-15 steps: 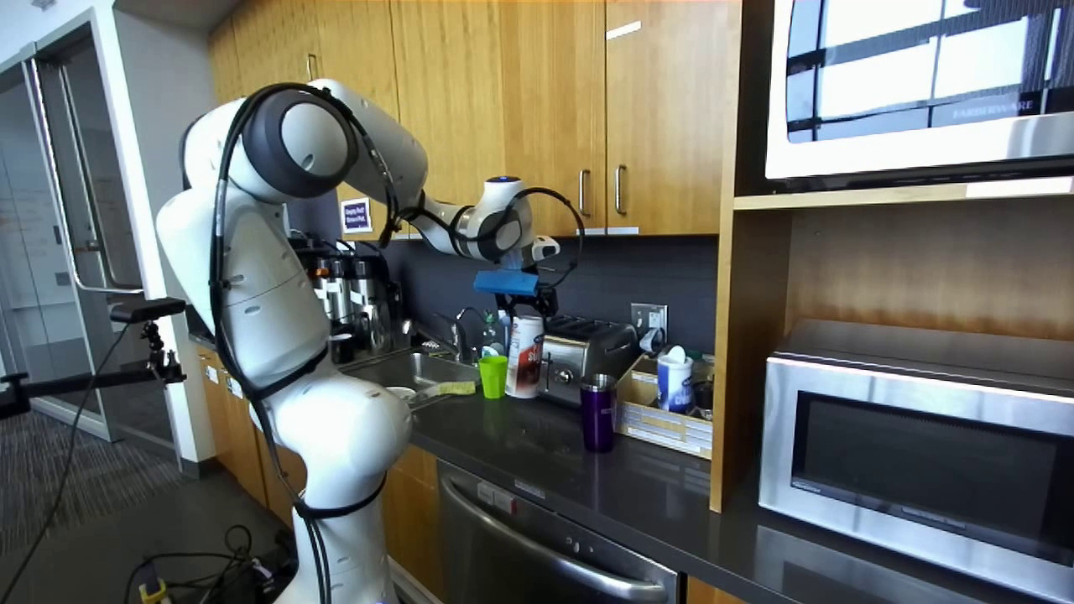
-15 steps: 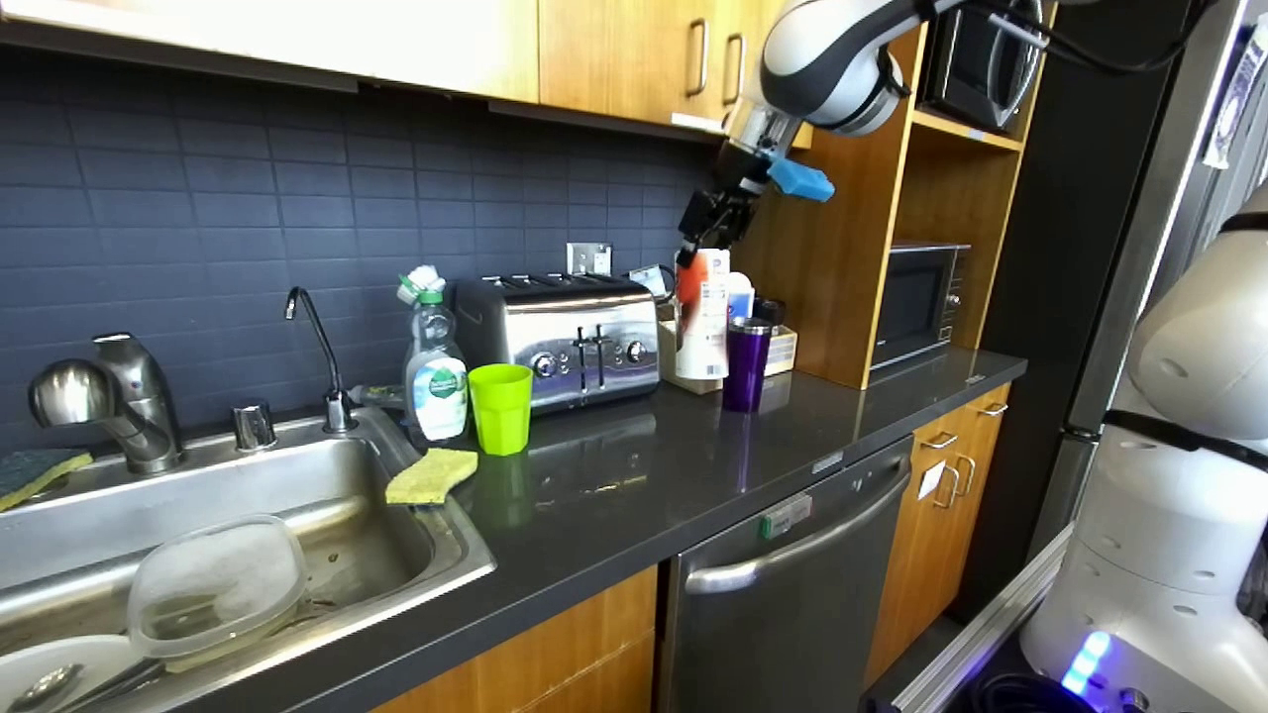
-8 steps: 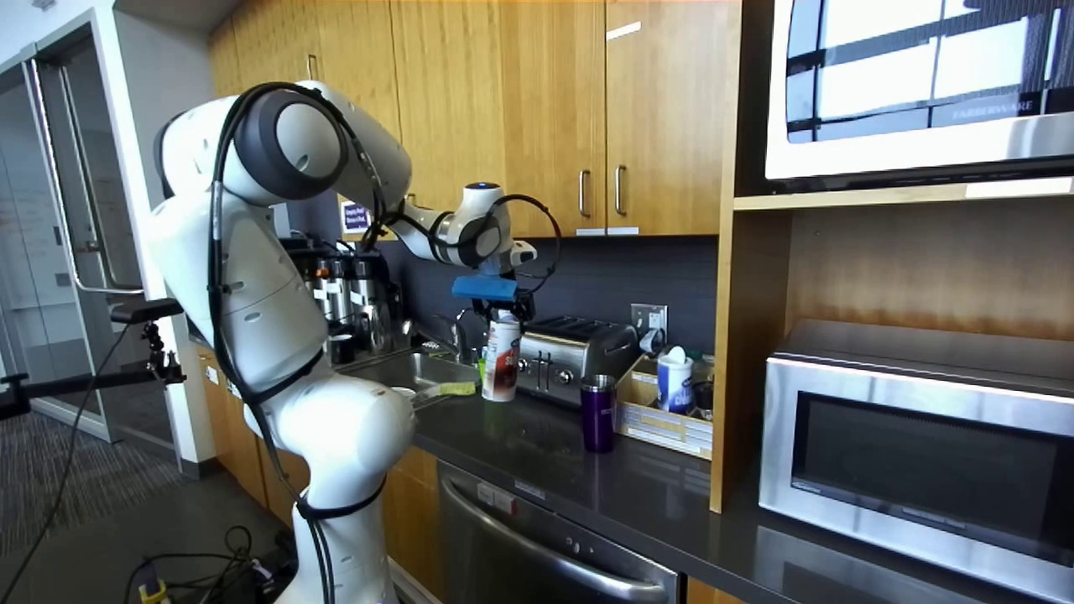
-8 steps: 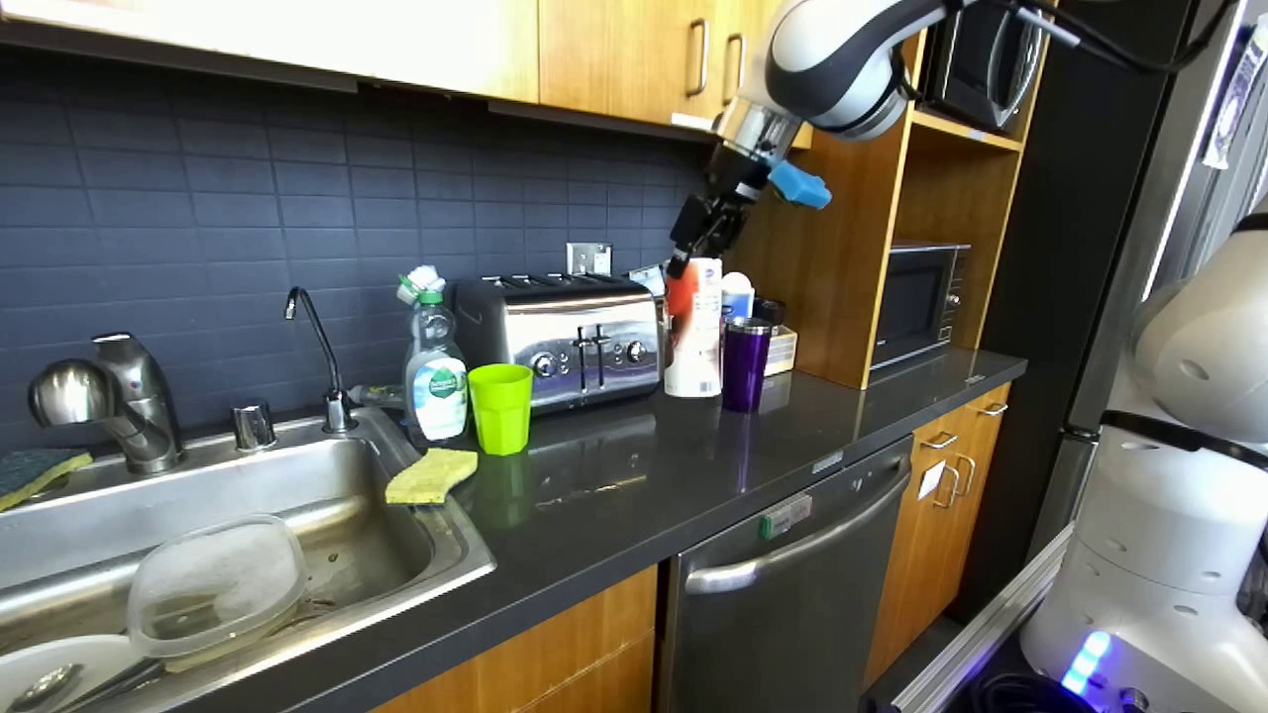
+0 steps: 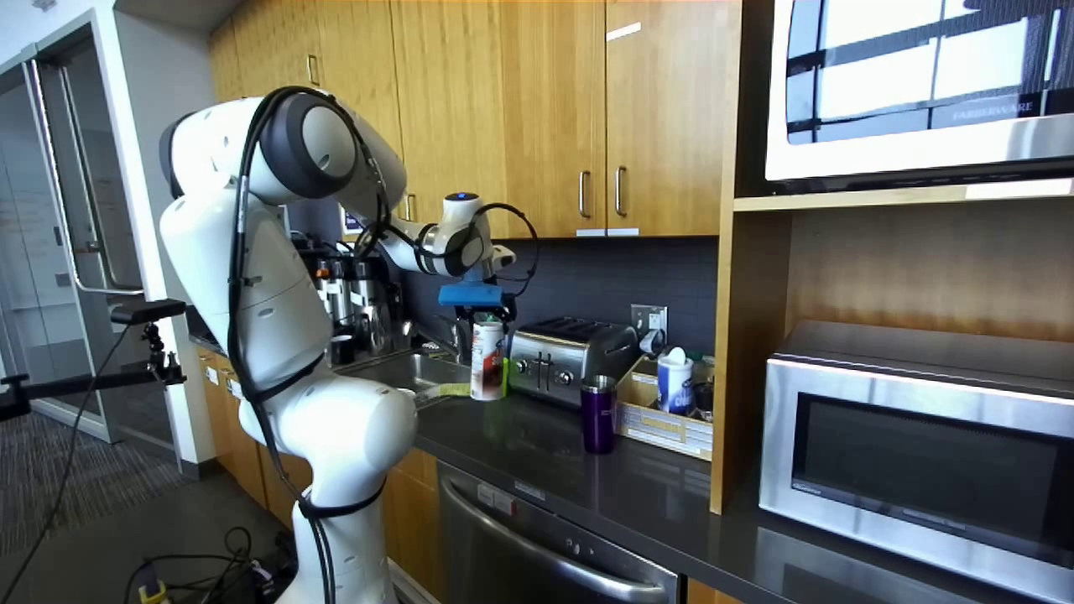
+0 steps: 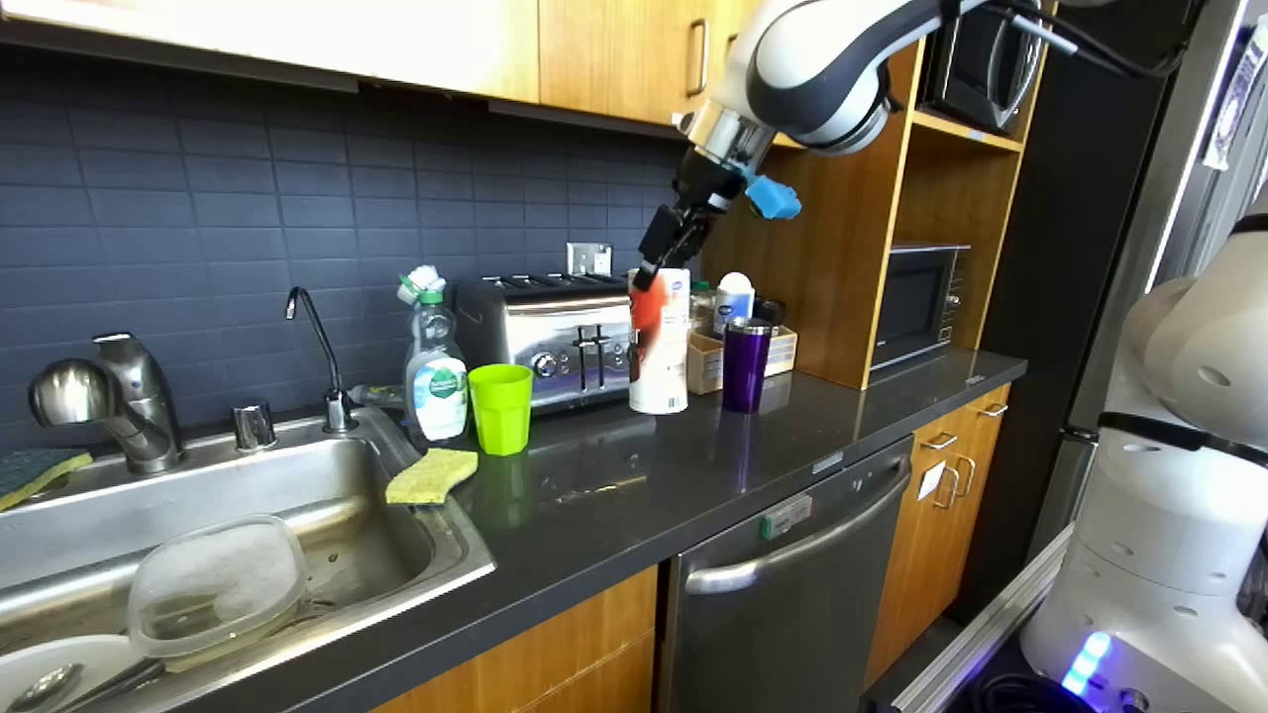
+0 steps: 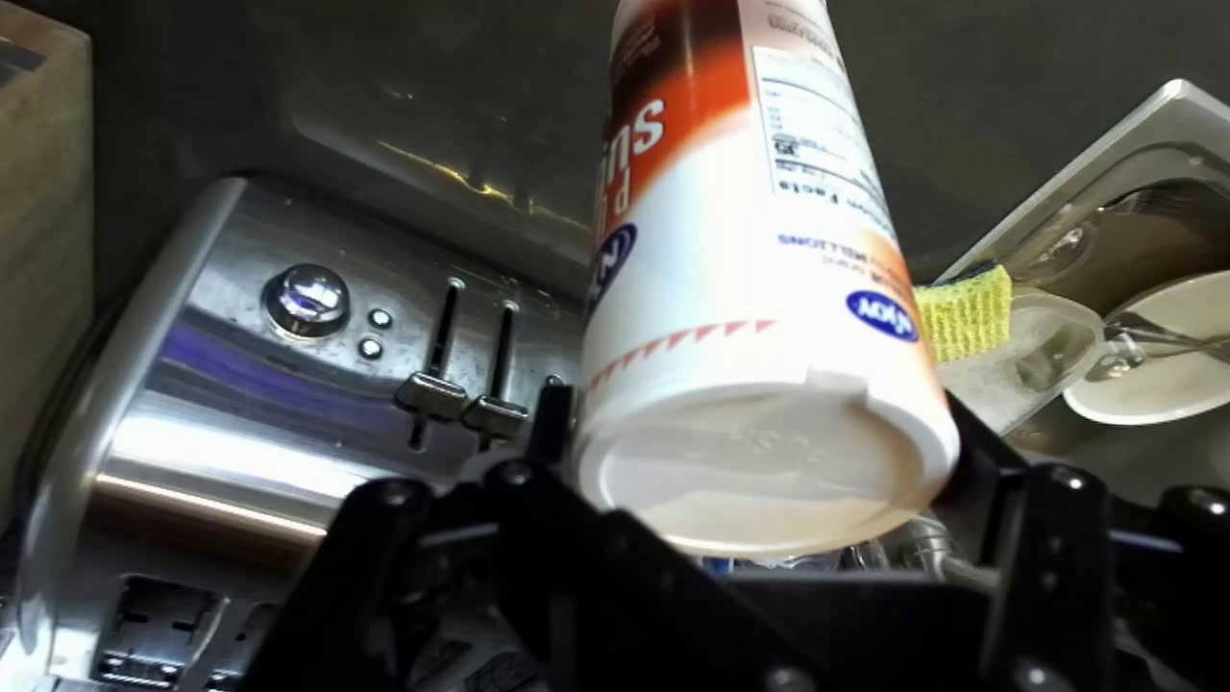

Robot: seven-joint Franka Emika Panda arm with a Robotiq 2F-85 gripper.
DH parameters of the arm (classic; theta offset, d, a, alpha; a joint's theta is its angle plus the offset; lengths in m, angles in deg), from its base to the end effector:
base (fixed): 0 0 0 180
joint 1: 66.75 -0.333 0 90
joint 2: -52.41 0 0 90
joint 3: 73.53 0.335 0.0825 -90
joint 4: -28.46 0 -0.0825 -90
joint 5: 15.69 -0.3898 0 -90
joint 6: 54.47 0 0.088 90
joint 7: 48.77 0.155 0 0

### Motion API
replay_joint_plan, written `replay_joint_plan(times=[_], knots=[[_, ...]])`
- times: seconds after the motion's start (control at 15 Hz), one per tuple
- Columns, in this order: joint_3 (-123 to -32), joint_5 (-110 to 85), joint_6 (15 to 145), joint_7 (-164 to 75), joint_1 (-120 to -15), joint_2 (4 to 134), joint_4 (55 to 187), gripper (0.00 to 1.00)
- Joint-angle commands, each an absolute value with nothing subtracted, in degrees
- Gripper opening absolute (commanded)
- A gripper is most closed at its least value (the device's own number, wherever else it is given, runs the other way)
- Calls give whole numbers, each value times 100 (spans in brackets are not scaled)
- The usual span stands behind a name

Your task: Put the white object on the counter

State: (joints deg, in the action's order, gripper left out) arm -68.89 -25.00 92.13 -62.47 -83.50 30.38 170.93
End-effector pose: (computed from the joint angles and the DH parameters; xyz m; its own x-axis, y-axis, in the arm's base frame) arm 0.4425 0.1761 0.4473 0.7856 0.4269 0.4478 0.4789 -0.8779 -0.0034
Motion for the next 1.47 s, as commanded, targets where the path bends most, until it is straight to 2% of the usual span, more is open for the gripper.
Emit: replay_joint_plan(times=[0.0,0.8,1.4], knots=[[-6783,-2500,9566,-6426,-8472,3288,16976,61],[-6523,-2121,10679,-6369,-8361,4467,16439,61],[-6357,-1769,10829,-6271,-8186,5337,15843,61]])
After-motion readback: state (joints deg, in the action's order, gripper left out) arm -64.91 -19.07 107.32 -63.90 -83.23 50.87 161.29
